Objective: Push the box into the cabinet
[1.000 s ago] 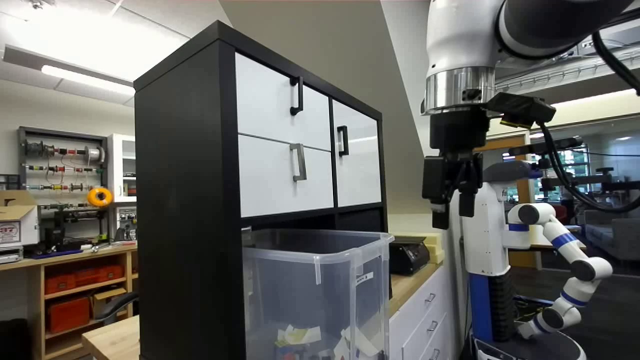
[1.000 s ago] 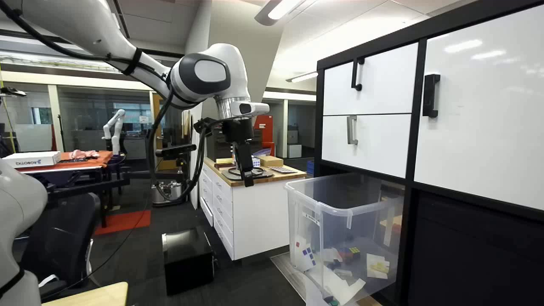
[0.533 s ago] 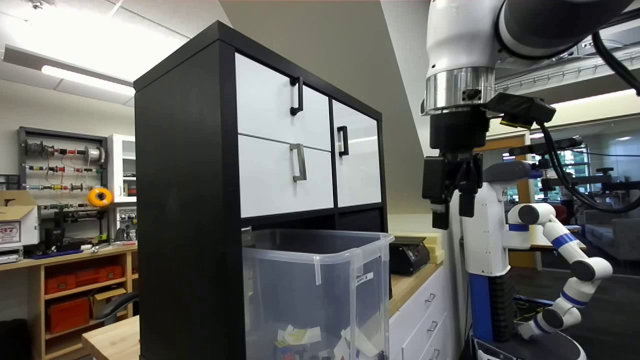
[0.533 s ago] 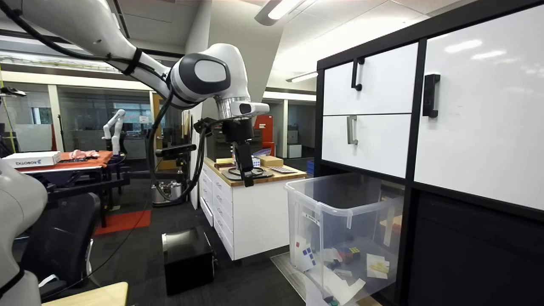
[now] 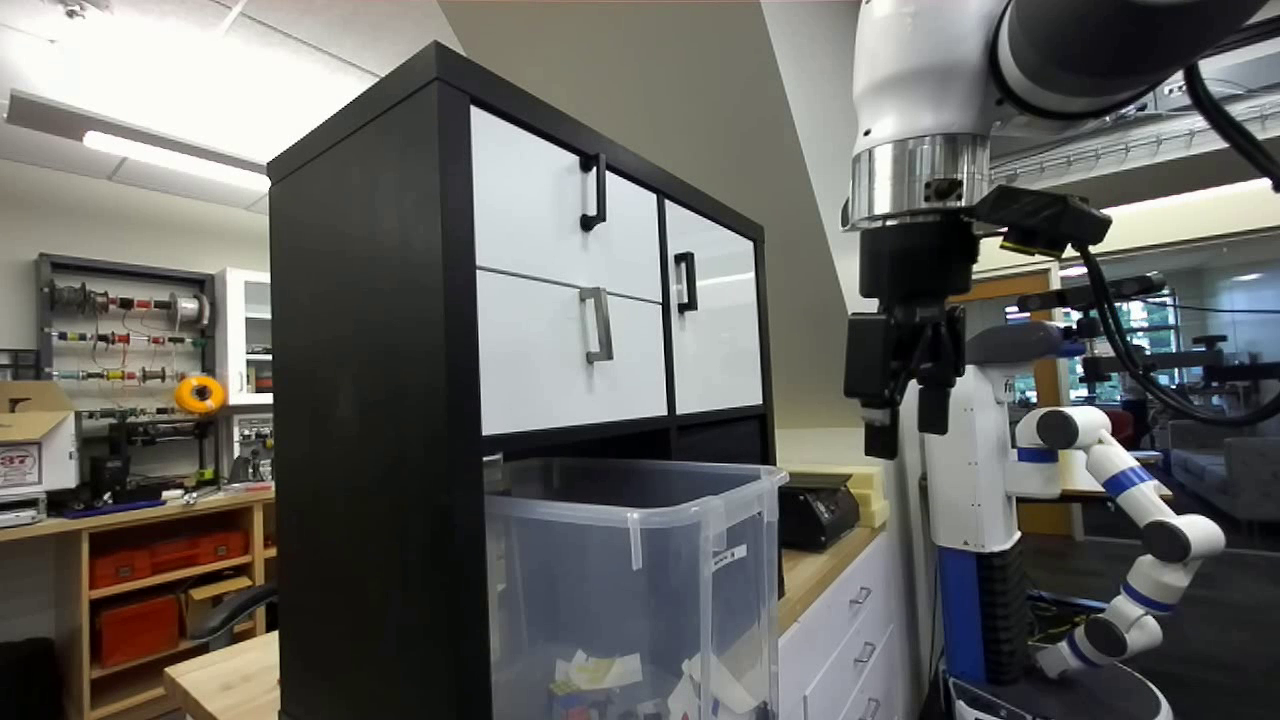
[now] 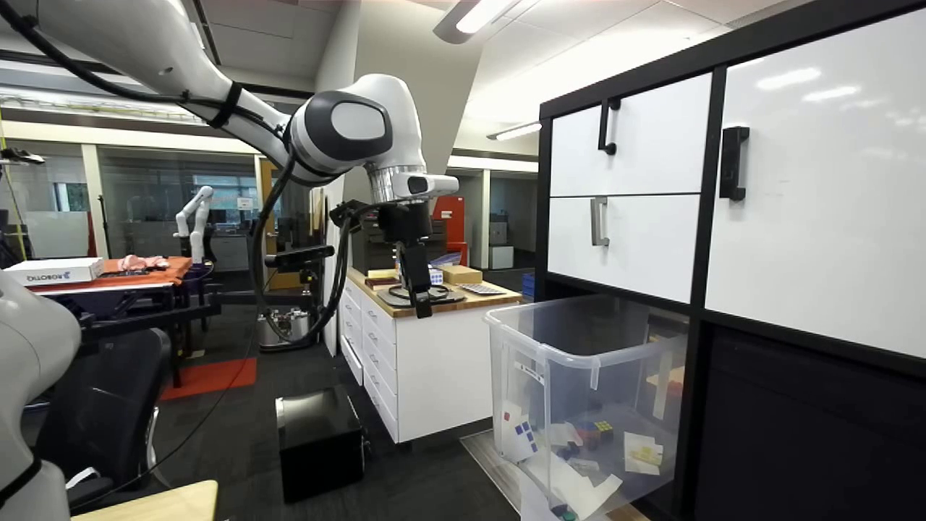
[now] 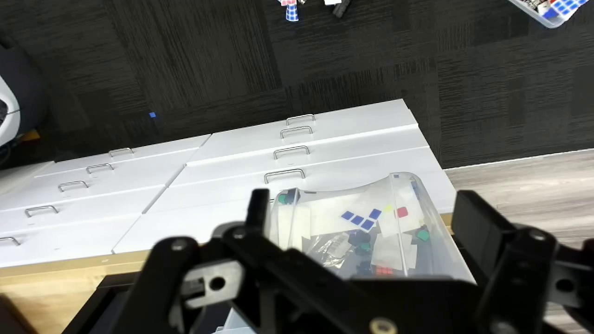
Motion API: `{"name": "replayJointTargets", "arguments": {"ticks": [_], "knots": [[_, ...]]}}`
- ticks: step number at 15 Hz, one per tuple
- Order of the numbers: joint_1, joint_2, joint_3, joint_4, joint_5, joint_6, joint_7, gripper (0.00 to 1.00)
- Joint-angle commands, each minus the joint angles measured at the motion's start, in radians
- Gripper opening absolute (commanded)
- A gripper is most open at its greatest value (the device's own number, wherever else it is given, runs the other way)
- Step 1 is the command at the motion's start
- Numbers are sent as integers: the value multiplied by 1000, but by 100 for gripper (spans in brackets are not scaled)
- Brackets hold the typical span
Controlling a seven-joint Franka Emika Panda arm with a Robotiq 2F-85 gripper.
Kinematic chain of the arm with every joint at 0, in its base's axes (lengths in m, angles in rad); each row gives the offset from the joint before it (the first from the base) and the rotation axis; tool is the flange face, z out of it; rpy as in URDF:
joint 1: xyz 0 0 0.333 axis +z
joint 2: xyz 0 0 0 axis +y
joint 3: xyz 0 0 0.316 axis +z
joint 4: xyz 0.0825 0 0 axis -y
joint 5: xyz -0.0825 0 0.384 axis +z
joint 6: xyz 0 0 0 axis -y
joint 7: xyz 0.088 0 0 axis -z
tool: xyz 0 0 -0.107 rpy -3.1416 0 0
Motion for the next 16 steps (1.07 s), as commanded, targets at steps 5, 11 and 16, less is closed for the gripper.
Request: {"name": "replayJointTargets", "arguments": {"ticks": [5,11,16], "knots": [[19,2,-17,2,-8,-3,6,100],[19,2,-17,2,-8,-3,6,100],[20,8,-22,1,-2,18,4,100]]}}
